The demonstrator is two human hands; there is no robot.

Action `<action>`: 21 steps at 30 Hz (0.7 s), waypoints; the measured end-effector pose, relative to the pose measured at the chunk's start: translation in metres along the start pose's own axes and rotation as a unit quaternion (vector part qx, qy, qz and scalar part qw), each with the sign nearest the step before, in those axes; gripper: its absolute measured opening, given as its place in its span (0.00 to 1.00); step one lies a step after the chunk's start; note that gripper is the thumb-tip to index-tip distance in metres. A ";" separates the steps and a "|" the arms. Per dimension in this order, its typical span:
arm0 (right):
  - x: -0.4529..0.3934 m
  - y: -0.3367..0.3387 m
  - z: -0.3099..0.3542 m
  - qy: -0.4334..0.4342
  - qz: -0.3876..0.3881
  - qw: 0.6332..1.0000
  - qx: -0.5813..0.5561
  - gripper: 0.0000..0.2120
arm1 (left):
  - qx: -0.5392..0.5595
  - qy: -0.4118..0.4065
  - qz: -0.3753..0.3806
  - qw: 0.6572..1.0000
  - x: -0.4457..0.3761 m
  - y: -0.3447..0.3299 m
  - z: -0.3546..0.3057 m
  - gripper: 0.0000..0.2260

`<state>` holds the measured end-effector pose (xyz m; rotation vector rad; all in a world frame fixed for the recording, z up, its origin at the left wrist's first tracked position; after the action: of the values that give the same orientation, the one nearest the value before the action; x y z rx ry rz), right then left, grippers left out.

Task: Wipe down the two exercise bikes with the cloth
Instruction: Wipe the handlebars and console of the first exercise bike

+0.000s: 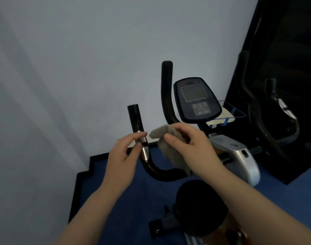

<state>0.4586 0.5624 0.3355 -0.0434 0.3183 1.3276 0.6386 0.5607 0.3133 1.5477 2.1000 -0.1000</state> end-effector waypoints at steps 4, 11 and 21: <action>-0.007 -0.012 0.006 -0.039 0.000 0.993 -0.109 0.14 | 0.132 0.070 0.130 0.980 -0.002 -0.014 -0.014 0.14; -0.019 -0.026 -0.013 -0.201 0.024 0.958 -0.202 0.21 | 0.080 0.060 0.254 0.962 -0.030 -0.028 0.001 0.25; -0.003 -0.030 0.014 0.018 -0.235 0.895 0.379 0.23 | -0.115 -0.160 0.361 0.911 -0.077 -0.028 0.010 0.25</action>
<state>0.4892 0.5552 0.3447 0.4862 0.7888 0.6556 0.6327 0.4803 0.3330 1.8996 1.1491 0.1451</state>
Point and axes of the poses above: each hand's wrist, its own x-axis away from the middle knuckle, its own y-axis out of the back of the hand, z = x × y, the point moved 7 cm from there along -x, towards the middle knuckle, and after that the axes turned 15 degrees about -z, right-handed, at the moved point
